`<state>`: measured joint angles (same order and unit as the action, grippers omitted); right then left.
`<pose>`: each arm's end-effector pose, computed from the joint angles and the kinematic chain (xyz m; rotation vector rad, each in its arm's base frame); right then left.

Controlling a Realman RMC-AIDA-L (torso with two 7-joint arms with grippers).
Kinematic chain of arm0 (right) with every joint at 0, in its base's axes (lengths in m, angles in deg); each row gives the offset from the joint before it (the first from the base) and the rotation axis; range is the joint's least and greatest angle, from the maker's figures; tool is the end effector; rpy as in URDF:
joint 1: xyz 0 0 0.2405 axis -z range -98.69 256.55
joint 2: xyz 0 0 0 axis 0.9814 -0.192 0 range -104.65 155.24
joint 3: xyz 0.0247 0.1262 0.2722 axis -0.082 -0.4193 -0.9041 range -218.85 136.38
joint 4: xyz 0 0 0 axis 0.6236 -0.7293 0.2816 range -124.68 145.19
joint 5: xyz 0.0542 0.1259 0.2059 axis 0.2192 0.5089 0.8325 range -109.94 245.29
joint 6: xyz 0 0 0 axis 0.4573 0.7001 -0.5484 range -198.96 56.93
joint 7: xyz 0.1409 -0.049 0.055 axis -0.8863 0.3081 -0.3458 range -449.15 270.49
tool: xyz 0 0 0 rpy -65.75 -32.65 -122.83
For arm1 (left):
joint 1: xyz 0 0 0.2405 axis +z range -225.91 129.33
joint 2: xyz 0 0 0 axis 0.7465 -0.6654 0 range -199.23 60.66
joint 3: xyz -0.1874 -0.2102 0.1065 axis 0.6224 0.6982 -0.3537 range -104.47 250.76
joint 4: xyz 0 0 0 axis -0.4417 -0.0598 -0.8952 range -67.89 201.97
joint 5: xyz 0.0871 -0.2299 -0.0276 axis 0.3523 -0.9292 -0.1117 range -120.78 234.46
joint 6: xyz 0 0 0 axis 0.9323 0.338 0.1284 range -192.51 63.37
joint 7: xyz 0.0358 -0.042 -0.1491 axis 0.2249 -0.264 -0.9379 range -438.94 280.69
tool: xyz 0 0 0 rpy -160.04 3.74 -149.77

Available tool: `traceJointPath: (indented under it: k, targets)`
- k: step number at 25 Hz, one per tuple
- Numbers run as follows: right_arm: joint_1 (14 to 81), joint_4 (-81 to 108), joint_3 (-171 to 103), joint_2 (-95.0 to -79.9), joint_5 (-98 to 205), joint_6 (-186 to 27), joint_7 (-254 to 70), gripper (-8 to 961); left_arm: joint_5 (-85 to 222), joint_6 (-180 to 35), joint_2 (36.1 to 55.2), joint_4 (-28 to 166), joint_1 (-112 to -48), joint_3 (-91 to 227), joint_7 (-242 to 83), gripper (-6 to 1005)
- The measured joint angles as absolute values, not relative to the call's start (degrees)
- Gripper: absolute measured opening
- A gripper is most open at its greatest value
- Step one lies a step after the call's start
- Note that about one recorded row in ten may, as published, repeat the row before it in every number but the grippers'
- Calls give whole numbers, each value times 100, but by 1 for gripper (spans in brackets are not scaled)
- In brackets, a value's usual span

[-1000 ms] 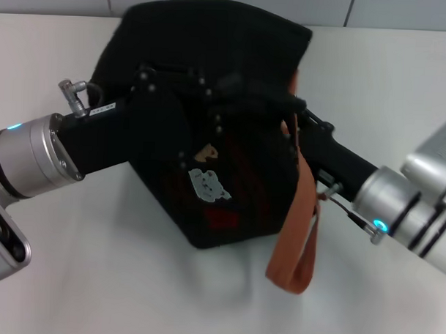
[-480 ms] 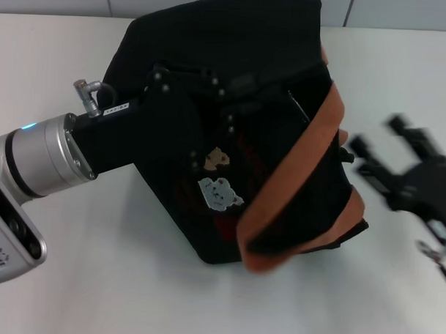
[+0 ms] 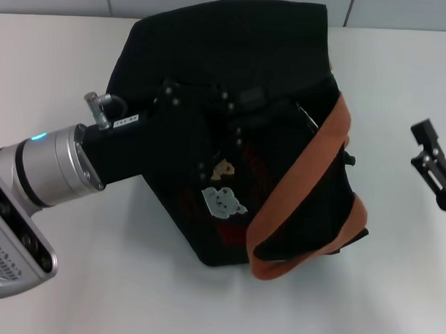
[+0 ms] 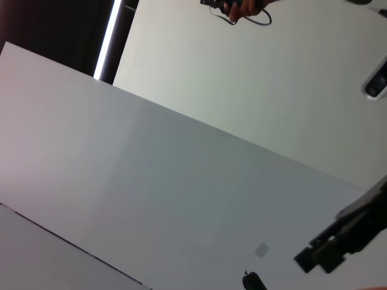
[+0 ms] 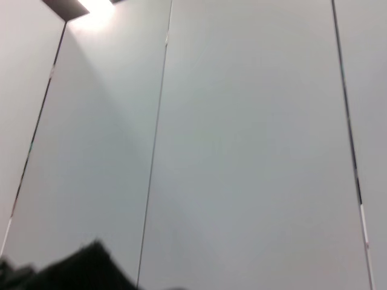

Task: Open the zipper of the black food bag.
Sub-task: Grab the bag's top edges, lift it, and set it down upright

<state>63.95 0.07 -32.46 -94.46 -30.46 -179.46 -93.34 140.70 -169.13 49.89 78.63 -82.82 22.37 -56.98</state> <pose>0.3386 0.2346 -0.0709 -1.7157 0.1282 1.1419 -0.2472 0.3420 -0.0752 -1.9027 1.1644 -0.9187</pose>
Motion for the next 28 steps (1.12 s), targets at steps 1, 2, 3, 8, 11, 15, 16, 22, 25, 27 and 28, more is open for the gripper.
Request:
traceJointPath:
  k: [1,2,3,8,11,15,16,22,25,27,28]
  targets:
    - [6335,-67,-3299,-9435,-3045,-17954,-9331,790,14071,-16923,4990,7851,-8282,2227,-5674,94]
    - [6179,-131,-3368,-9415,-3045,-17956,-9616,787,14076,-16933,4989,7842,-8281,2218,-5655,93]
    - [6179,-131,-3368,-9415,-3045,-17956,-9616,784,14088,-16944,4989,7827,-8275,2191,-5608,93]
    - [5974,85,-3352,-9426,-3049,-17639,-11015,770,14084,-16952,4989,7546,-8259,2036,-4997,93]
    - [5903,102,-3288,-9426,-3109,-17487,-11269,762,14097,-16951,4989,7453,-8259,2024,-4868,93]
    - [5775,72,-3169,-9432,-3176,-17443,-11550,751,14124,-16934,4989,7382,-8270,1991,-4840,93]
    - [5735,68,-3119,-9435,-3178,-17417,-11609,748,14126,-16923,4989,7377,-8277,1977,-4837,93]
    - [5465,-249,-2998,-9466,-3140,-17060,-10766,731,14137,-16910,4989,7313,-8296,1962,-4832,93]
    - [5341,-370,-3013,-9467,-3125,-16772,-10571,723,14139,-16914,4989,7312,-8298,1962,-4828,93]
    - [5316,-415,-3090,-9468,-3109,-16293,-10550,609,14139,-16911,4989,7311,-8308,1962,-4827,93]
    - [5316,-415,-3090,-9468,-3109,-16293,-10550,552,14139,-16911,4989,7311,-8308,1962,-4827,93]
